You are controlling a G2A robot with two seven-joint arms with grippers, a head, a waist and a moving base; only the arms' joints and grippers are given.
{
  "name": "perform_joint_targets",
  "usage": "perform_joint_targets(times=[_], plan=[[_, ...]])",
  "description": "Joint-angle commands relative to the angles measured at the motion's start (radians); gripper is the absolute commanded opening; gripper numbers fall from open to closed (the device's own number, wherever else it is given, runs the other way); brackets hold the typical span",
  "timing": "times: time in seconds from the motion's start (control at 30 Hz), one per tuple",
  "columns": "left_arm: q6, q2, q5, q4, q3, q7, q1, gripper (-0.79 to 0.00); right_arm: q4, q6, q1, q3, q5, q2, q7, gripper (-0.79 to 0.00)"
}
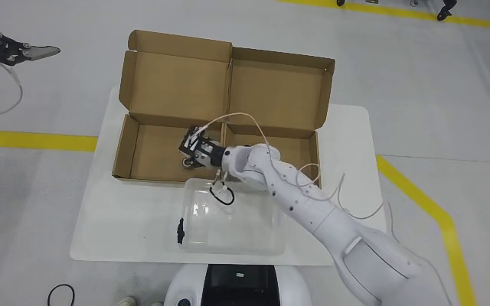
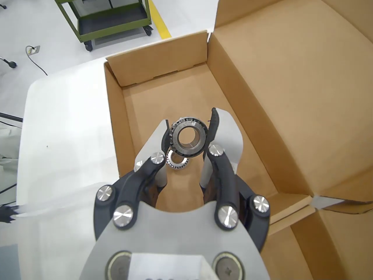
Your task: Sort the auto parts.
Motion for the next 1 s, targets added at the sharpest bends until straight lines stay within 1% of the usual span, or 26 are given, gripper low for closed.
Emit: perform_joint_targets(times=[0.0, 0.27, 0.4, 0.53, 0.6, 0.63, 0.7, 0.9, 0.97], plan=[[0.0, 0.0, 0.0, 0.0, 0.0, 0.0, 0.0, 0.0, 0.023, 0.02, 0.01, -0.005, 0.001, -0.011, 0.033, -0.785], [0.0, 0.0, 0.0, 0.0, 0.0, 0.0, 0.0, 0.0, 0.087, 0.08, 0.046, -0.033, -0.01, -0.056, 0.171, -0.785], [0.0, 0.0, 0.0, 0.0, 0.0, 0.0, 0.0, 0.0, 0.12, 0.093, 0.061, -0.044, -0.011, -0.077, 0.216, -0.785], [0.0, 0.0, 0.0, 0.0, 0.0, 0.0, 0.0, 0.0, 0.152, 0.094, 0.07, -0.048, -0.012, -0.095, 0.231, -0.782], [0.0, 0.0, 0.0, 0.0, 0.0, 0.0, 0.0, 0.0, 0.167, 0.096, 0.076, -0.05, -0.016, -0.103, 0.239, -0.708], [0.0, 0.0, 0.0, 0.0, 0.0, 0.0, 0.0, 0.0, 0.173, 0.095, 0.078, -0.05, -0.016, -0.106, 0.238, -0.656], [0.0, 0.0, 0.0, 0.0, 0.0, 0.0, 0.0, 0.0, 0.187, 0.102, 0.082, -0.05, -0.02, -0.113, 0.243, -0.594], [0.0, 0.0, 0.0, 0.0, 0.0, 0.0, 0.0, 0.0, 0.214, 0.102, 0.09, -0.046, -0.029, -0.13, 0.239, -0.548], [0.0, 0.0, 0.0, 0.0, 0.0, 0.0, 0.0, 0.0, 0.222, 0.1, 0.091, -0.041, -0.027, -0.134, 0.227, -0.508]])
